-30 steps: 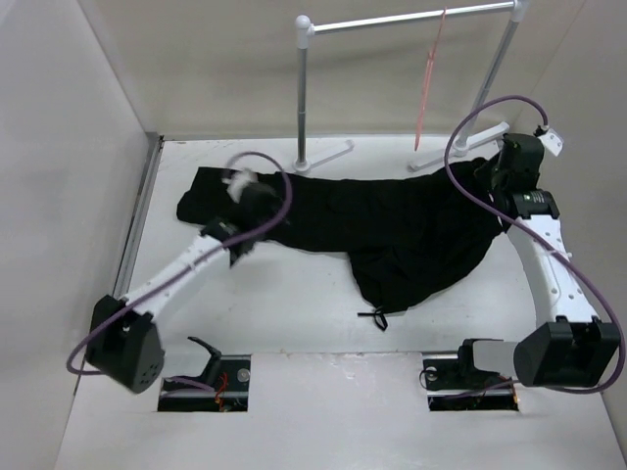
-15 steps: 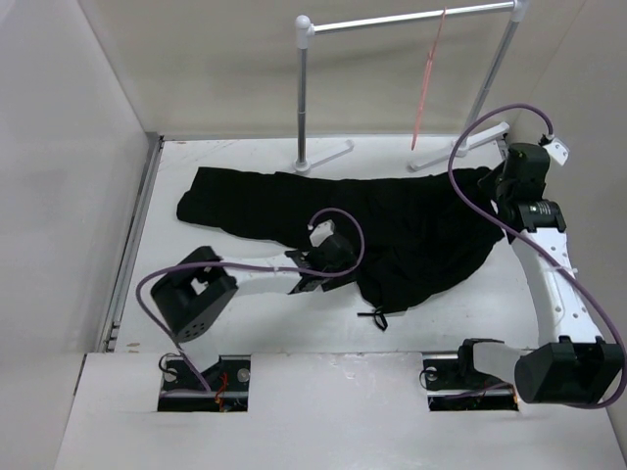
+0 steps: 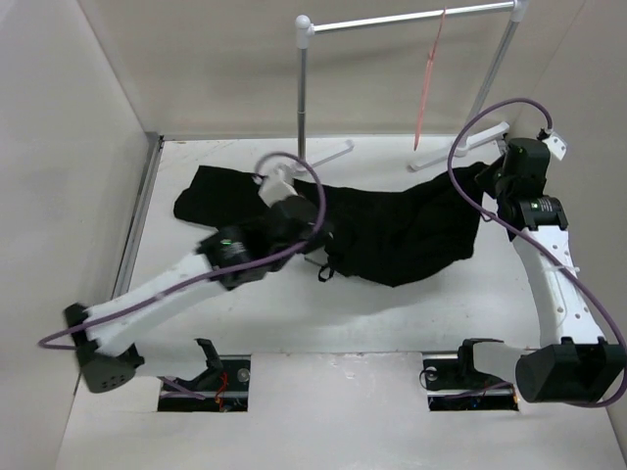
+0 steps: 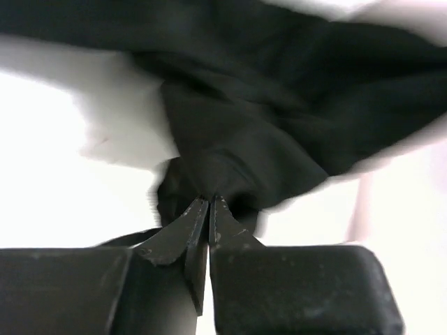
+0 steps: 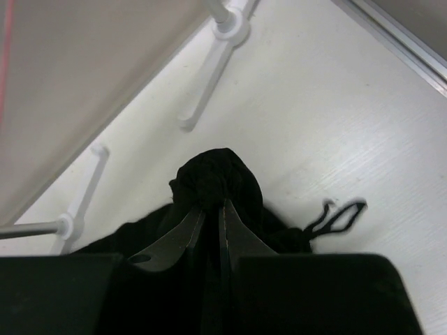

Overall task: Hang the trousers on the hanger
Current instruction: Flatten out the trousers at the center of the board.

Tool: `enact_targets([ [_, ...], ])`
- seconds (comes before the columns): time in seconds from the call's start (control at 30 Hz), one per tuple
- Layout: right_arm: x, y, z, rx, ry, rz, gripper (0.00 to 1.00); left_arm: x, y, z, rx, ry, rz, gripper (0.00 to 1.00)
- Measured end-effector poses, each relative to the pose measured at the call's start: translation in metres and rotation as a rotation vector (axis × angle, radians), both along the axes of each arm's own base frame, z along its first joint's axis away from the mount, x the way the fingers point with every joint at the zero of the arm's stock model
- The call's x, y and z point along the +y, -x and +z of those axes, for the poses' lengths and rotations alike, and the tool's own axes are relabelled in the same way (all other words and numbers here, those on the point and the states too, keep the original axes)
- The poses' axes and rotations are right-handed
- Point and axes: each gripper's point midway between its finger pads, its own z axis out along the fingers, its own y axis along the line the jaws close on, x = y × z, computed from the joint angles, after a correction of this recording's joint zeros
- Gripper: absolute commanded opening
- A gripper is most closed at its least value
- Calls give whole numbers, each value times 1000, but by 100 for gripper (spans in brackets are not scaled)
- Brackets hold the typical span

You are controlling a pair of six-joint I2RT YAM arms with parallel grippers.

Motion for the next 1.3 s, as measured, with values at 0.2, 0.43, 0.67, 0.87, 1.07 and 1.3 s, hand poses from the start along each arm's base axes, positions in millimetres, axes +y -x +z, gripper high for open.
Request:
enact_targets([
  [0.2, 16, -10, 11, -46, -51, 36, 2, 41, 26, 206, -251, 226, 48, 33],
  [0.43, -14, -45, -55, 95, -107, -32, 2, 29, -19, 86, -101, -94, 85, 47],
  [0.67, -15, -52, -77, 155, -111, -26, 2, 123, 35, -45, 102, -368, 124, 45],
  [0.87, -15, -50, -59, 112, -102, -22, 2, 229, 54, -83, 141, -328, 426, 61],
  [1.07, -15, -45, -56, 102, -99, -21, 2, 245, 60, -159, 332, -332, 525, 60],
  [1.3, -13, -32, -66, 117, -101, -21, 2, 218, 47, -176, 362, -205, 461, 3],
])
